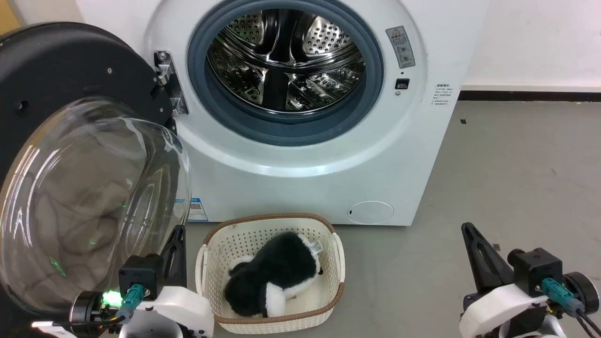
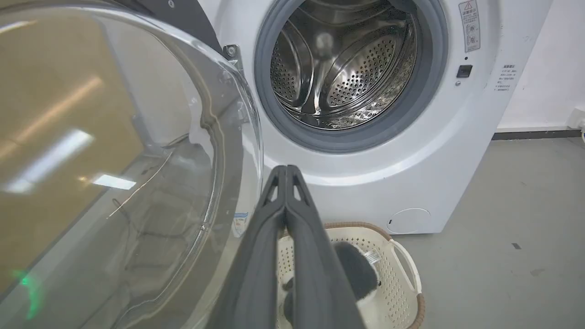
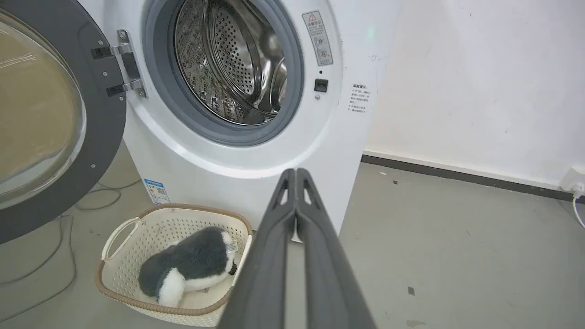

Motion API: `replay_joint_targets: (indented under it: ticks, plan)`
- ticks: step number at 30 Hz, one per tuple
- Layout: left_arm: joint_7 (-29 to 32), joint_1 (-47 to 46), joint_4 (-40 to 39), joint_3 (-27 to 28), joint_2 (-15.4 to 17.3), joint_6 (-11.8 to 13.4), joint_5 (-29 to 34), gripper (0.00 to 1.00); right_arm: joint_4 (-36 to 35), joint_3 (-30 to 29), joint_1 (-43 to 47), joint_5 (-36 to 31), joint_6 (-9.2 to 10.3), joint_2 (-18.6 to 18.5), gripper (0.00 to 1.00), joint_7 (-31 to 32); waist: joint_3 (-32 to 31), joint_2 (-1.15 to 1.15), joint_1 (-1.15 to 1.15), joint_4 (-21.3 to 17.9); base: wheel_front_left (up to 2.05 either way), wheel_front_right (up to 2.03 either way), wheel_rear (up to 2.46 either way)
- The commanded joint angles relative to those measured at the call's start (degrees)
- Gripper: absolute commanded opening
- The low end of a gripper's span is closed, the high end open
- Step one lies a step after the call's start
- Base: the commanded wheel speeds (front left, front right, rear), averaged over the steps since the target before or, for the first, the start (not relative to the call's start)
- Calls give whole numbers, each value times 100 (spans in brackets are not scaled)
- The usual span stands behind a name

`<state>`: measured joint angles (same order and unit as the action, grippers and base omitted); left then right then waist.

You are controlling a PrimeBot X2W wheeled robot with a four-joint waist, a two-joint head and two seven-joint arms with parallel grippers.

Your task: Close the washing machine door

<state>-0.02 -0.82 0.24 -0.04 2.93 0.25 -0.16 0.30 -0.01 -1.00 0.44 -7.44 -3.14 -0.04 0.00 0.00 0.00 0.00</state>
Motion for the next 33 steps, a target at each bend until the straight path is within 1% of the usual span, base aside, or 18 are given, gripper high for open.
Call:
replay_joint_targets:
  ticks: [1,33]
  plan:
    - [2,82,-24,4,-5,-25,16,0,-30,1,100,-44,-5,26,0,4,0,0,0,0,0,0,0]
    - [2,82,-24,4,-5,-25,16,0,-30,1,100,-44,-5,26,0,4,0,0,0,0,0,0,0]
